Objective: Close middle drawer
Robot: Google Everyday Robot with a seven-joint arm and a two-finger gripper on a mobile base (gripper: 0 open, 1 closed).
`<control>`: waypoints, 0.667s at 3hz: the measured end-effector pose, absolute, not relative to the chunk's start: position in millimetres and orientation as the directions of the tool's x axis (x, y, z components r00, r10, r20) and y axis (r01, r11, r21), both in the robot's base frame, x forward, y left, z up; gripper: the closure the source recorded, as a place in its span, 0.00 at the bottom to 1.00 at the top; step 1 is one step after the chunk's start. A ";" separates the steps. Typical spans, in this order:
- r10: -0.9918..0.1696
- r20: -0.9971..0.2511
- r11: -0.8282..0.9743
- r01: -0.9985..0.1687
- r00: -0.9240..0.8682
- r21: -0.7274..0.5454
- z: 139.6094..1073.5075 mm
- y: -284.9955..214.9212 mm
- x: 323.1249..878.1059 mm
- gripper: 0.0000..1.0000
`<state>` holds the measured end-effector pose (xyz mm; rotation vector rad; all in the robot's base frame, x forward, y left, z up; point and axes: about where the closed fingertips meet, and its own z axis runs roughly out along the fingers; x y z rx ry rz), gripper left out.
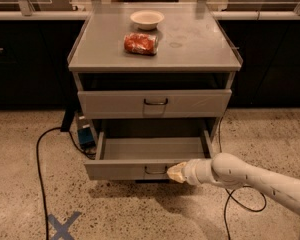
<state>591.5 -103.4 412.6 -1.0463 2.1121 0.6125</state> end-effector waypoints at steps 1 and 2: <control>-0.493 -0.753 0.564 -0.819 -0.436 0.105 412.6 -103.4 591.4 1.00; -0.479 -0.772 0.595 -0.801 -0.418 0.065 415.7 -108.4 611.2 1.00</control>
Offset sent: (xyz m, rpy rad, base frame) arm 0.0531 -0.0190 0.0112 -0.0104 -0.1309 -0.1090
